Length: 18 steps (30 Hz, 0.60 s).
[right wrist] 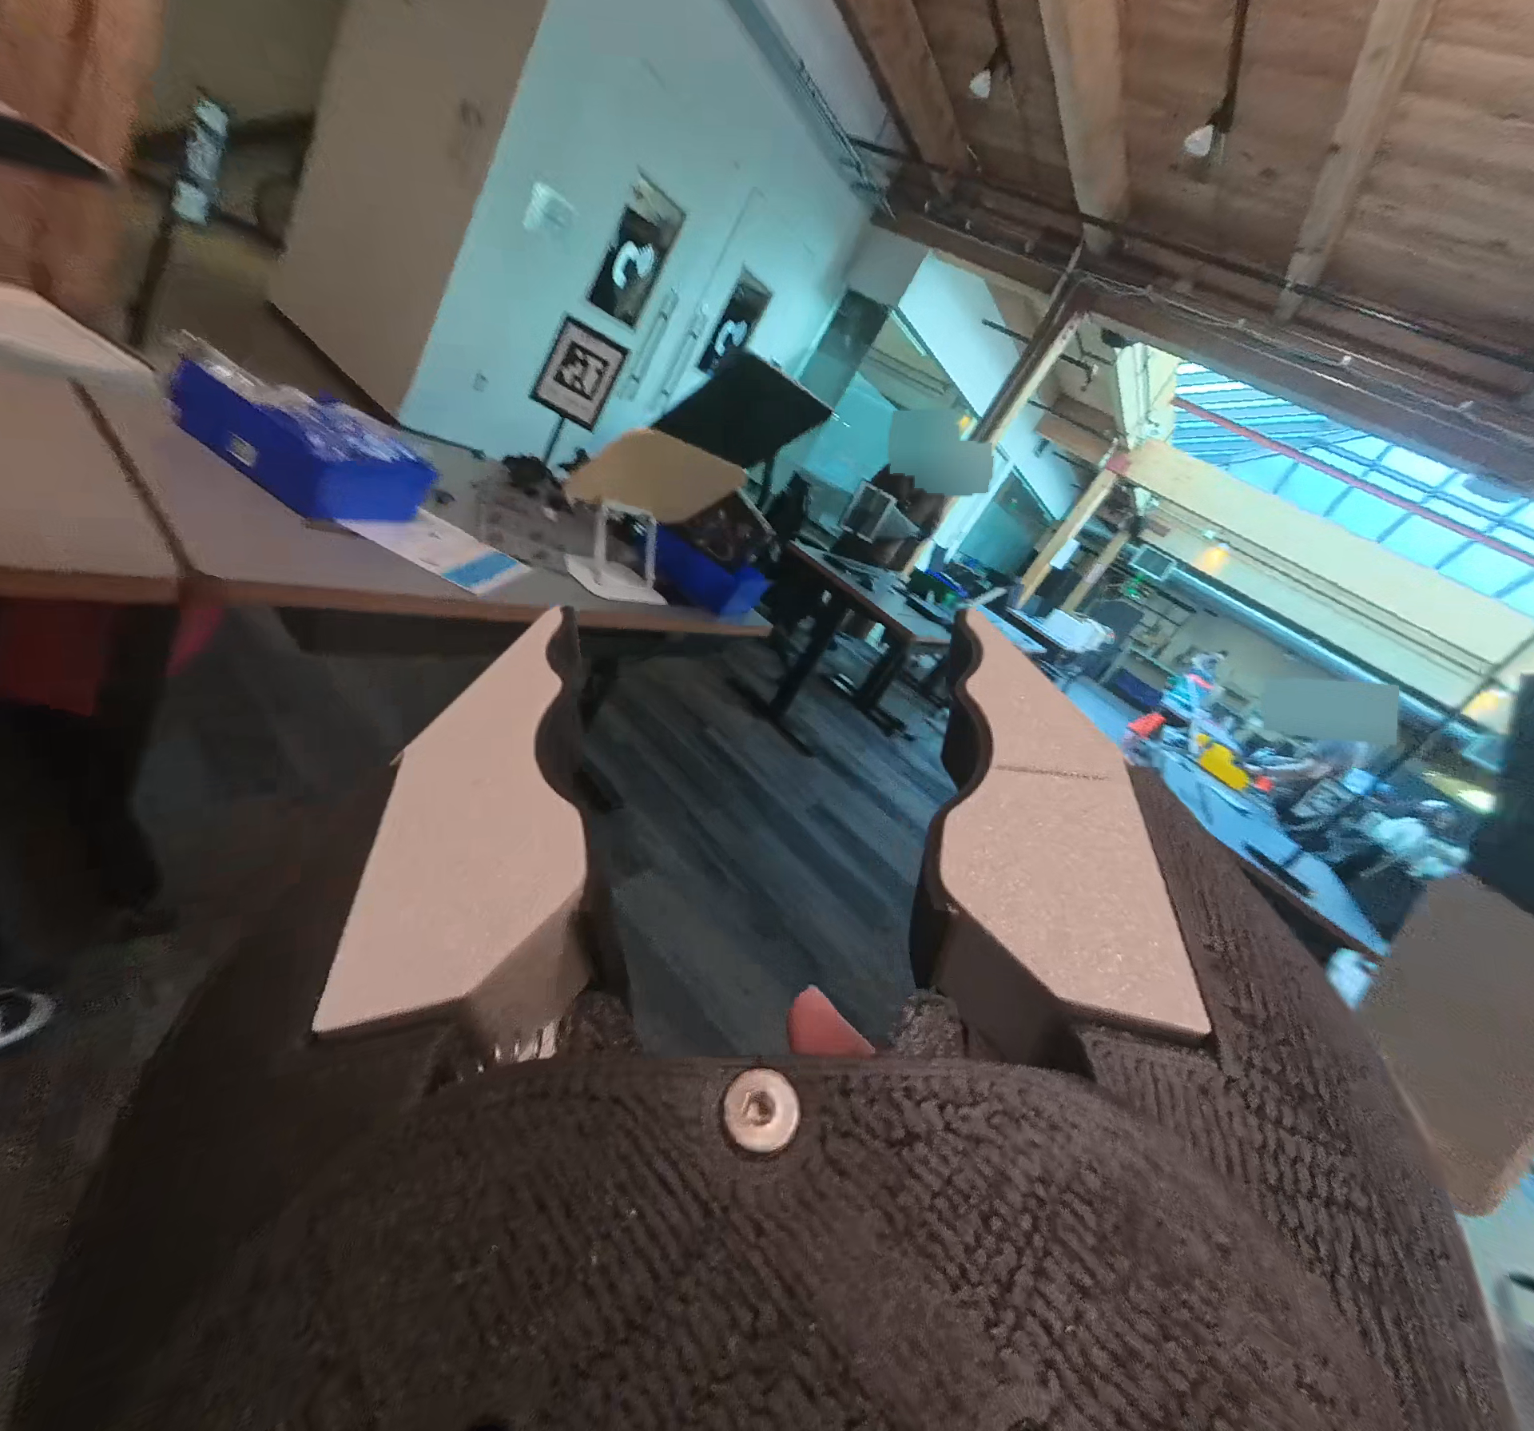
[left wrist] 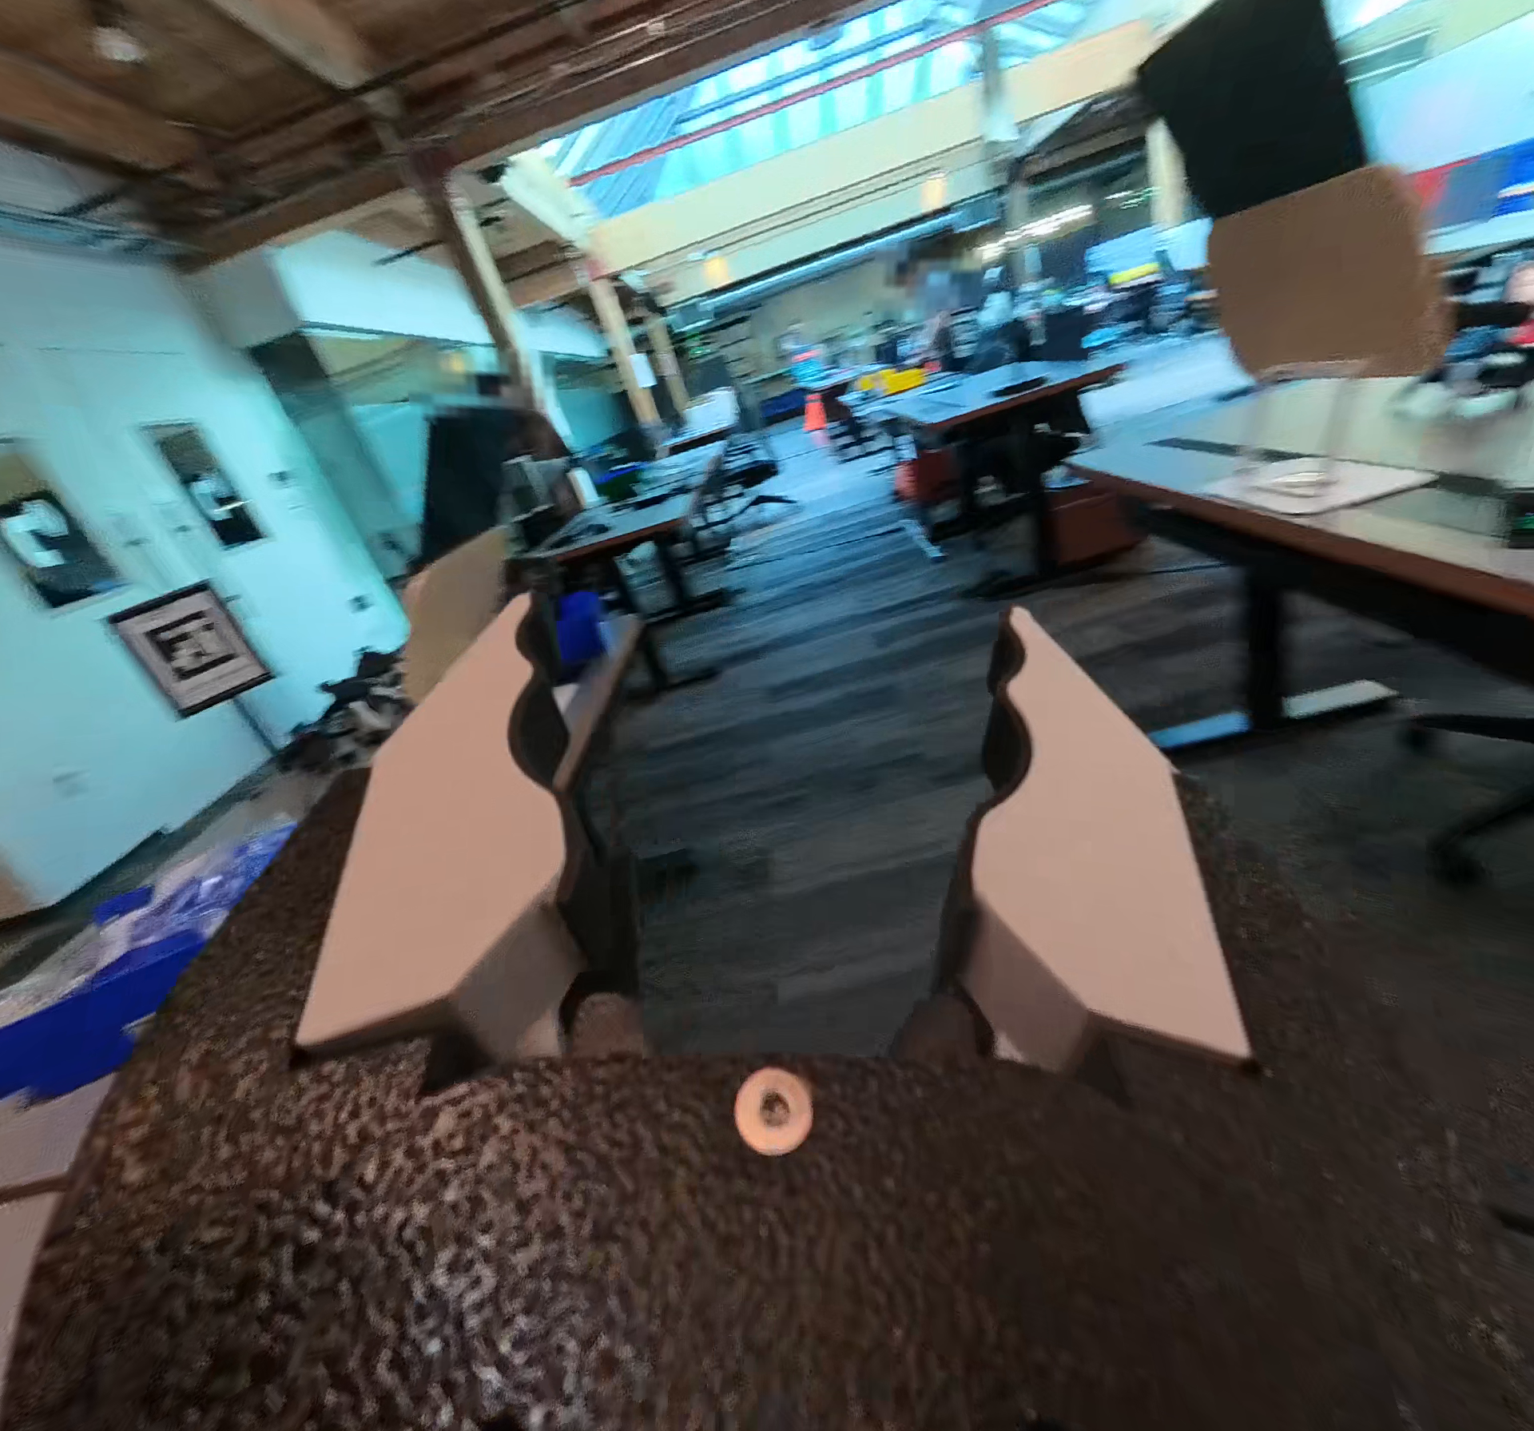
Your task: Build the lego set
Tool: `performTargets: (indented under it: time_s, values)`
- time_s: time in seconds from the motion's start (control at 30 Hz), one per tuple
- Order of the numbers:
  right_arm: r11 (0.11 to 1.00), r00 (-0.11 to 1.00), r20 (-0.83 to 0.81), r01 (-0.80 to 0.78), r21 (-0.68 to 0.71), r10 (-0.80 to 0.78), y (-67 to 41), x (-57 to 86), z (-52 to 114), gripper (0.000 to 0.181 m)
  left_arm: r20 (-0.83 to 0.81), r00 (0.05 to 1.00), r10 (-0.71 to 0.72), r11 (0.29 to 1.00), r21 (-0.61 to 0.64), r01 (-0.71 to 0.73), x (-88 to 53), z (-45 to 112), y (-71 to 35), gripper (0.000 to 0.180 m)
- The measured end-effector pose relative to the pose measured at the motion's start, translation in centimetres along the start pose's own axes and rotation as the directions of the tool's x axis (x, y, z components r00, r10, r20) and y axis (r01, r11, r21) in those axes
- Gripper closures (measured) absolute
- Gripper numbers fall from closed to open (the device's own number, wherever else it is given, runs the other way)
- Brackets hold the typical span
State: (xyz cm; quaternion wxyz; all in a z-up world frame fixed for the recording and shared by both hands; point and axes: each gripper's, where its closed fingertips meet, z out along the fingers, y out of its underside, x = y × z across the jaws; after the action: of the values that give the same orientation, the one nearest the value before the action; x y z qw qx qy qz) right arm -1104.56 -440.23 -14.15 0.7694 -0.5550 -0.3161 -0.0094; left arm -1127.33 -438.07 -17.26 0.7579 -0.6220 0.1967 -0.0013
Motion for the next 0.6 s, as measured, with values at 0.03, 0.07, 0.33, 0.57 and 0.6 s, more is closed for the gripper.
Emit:
performTargets:
  time_s: [0.03, 0.07, 0.33, 0.57, 0.6]
  values:
    - [1.000, 1.000, -0.015, 0.020, -0.016, -0.020, 1.3, 1.0, 2.0, 0.094, 0.043, 0.999, -0.005, 1.000, 0.000, 0.005, -1.6, 1.6, 0.9, 0.077]
    - [0.999, 0.999, -0.032, 0.027, -0.030, -0.028, 2.7, 2.2, 4.1, 0.093, 0.071, 0.997, -0.019, 1.000, 0.009, 0.019, -3.1, 3.7, 1.8, 0.077]
    - [0.988, 0.989, -0.101, -0.121, -0.091, 0.112, 11.3, 11.9, 23.6, 0.092, 0.046, 0.994, -0.098, 0.995, -0.006, 0.099, -10.9, 24.0, 7.2, 0.076]
    - [0.986, 0.970, -0.215, -0.135, -0.099, 0.111, 16.9, 20.1, 34.4, 0.092, -0.074, 0.991, -0.114, 0.993, 0.018, 0.115, -11.8, 40.9, 9.8, 0.077]
    - [0.984, 0.969, -0.227, -0.127, -0.124, 0.096, 18.4, 21.4, 35.7, 0.092, -0.085, 0.991, -0.106, 0.994, 0.023, 0.108, -11.6, 43.4, 10.3, 0.077]
